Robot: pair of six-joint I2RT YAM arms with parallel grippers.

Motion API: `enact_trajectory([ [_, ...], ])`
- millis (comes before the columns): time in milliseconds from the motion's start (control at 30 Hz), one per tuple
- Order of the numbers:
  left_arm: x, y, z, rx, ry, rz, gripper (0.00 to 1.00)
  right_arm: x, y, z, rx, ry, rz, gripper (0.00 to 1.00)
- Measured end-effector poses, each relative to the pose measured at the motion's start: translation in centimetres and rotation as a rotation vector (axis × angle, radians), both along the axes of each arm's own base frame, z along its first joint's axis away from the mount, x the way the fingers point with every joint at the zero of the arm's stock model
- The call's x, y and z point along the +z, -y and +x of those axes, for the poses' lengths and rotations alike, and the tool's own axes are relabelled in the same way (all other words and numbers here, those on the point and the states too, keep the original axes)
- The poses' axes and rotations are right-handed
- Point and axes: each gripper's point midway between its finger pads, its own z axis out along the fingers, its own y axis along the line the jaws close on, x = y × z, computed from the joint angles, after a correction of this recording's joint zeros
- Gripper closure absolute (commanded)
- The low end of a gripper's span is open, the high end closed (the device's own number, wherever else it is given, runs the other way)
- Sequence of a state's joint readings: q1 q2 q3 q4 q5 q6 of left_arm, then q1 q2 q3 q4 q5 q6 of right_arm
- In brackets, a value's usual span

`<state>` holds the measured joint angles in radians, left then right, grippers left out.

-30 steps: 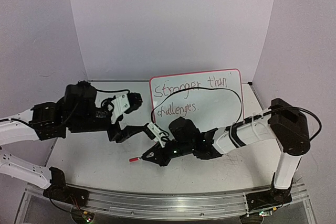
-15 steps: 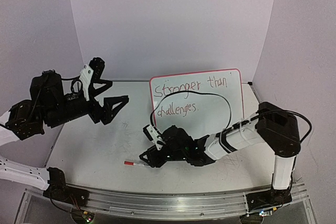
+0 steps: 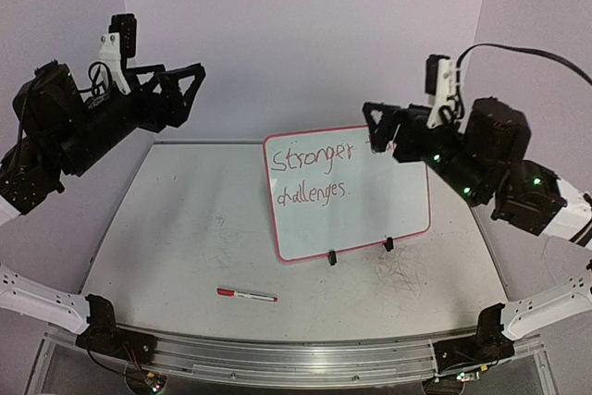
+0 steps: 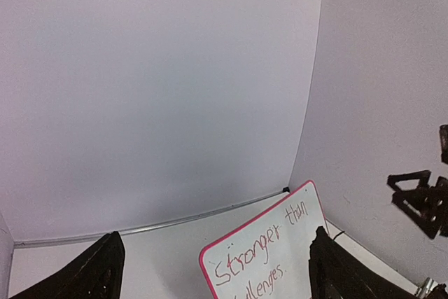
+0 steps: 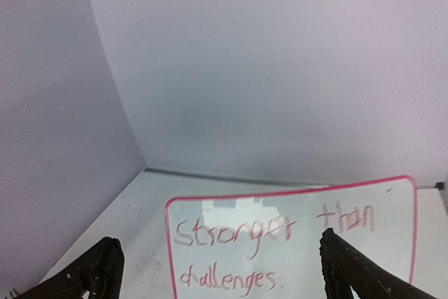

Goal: Write a sentence on the whiteboard
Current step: Reset both arms

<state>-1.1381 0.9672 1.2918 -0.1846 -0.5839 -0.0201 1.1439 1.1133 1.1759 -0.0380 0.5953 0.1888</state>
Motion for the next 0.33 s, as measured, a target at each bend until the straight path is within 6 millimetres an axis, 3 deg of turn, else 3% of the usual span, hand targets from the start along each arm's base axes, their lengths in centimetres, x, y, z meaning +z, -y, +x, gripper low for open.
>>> enact_trajectory([
  [133,2.7,-0.7,0.1,0.030,0.048,-0.032,0.07,6.2,5.2,0.1,-0.184,0.101,0.018,0.02],
  [233,4.1,-1.3,0.0,0.052,0.074,-0.047,0.07,8.7,7.5,-0.1,-0.272,0.150,-0.002,0.02],
  [333,4.8,-1.7,0.0,0.063,0.088,-0.056,0.07,10.0,9.0,-0.4,-0.312,0.188,-0.022,0.02],
])
